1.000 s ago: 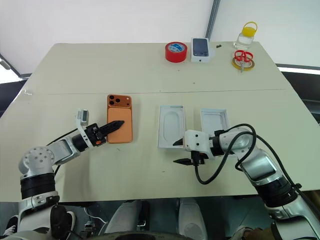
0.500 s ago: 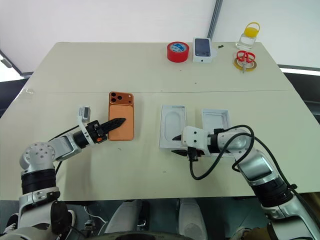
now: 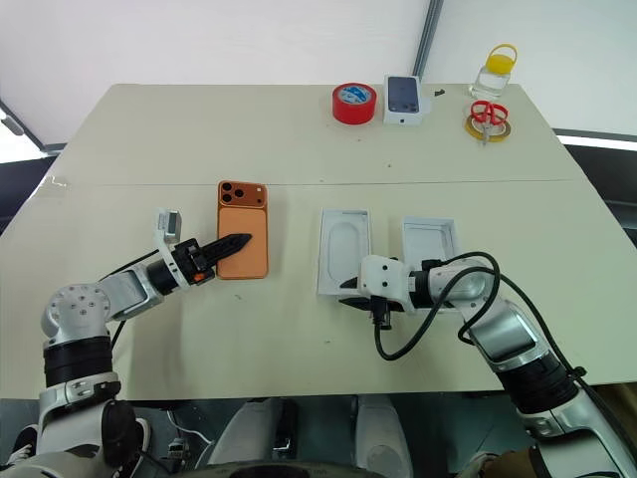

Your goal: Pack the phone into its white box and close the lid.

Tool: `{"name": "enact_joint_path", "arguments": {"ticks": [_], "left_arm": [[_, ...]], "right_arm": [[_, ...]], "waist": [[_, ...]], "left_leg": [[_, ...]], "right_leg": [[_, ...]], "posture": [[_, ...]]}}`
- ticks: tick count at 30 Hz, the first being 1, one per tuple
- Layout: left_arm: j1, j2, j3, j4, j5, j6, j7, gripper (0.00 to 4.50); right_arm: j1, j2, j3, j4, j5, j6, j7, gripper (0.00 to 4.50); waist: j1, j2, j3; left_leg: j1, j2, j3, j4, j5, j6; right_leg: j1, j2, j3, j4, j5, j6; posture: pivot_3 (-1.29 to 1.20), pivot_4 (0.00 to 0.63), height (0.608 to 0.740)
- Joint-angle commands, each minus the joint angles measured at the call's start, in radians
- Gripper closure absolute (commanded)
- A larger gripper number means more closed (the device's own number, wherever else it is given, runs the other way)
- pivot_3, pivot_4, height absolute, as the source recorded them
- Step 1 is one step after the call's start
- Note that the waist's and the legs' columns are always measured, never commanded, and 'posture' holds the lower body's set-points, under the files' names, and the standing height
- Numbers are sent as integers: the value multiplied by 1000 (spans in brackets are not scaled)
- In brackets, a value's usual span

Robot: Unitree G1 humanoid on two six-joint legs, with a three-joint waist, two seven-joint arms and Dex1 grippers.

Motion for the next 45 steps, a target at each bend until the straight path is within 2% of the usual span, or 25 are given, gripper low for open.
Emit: {"name": "enact_joint_path", "arguments": {"ticks": [1,2,6,15,20,24,30,33,36,41,45], "left_arm": [[-20,1,9,-40,-44,-6,-7,4500],[-21,1,8,-41,-45,-5,-5,4500],[-28,-3,6,-40,-47,-3,6,4500],[-102,-61,20,-52,-105,0,103,4500],[-142,-116,50,-21,-153,5,185,4500],[-121,-139,19,-29,-142,-5,199,4500],[-105,-190,-11,-45,-138,-17,229,4500],[-99,-205,-22,-48,-148,4,252,4500],[-96,-213,-36,-50,-144,6,264,4500],[-105,-195,-80,-20,-102,10,246,4500],[-102,-181,-134,19,-52,11,231,4500]], "right_arm": [[-3,8,-4,-7,2,-20,-6,3318],[-3,8,-2,-7,4,-17,-2,3318],[-3,11,2,-2,-2,-17,-5,4440],[-23,45,22,-17,-21,-7,-29,4440],[-55,100,87,-33,-56,-19,-44,4440],[-79,141,115,-28,-64,-18,-49,4440],[-86,135,119,-17,-61,-6,-27,4440],[-78,133,104,-53,-14,21,2,3656],[-77,129,48,-100,53,61,5,2248],[-86,101,-96,-99,186,144,7,2248],[-67,44,-153,62,129,42,-8,2248]], "waist": [[0,0,0],[-1,0,0],[0,0,0],[11,-1,0],[13,-1,0],[13,-1,0],[19,-1,0],[18,-1,0],[18,-1,0],[20,-1,0],[20,-1,0]], "left_leg": [[0,0,0,0,0,0],[0,0,0,0,0,0],[0,0,0,0,0,0],[0,0,0,1,0,0],[0,0,0,1,0,-1],[0,0,0,1,1,-1],[0,-1,0,1,1,-1],[0,-1,-1,1,1,-1],[0,-1,-1,1,1,-1],[0,-1,-1,1,1,-1],[1,-1,-1,1,1,0]], "right_leg": [[0,0,0,0,0,0],[0,0,0,0,0,0],[0,0,0,0,0,0],[0,0,0,0,1,1],[0,0,0,1,1,2],[0,1,0,1,2,3],[1,0,0,1,2,3],[1,1,0,1,1,2],[1,1,0,1,1,2],[1,1,0,1,1,1],[2,1,0,0,0,0]], "posture": [[0,150,740],[0,150,740],[0,150,740],[0,150,740],[0,150,740],[0,150,740],[0,150,740],[0,150,740],[0,150,740],[0,150,740],[0,150,740]]}}
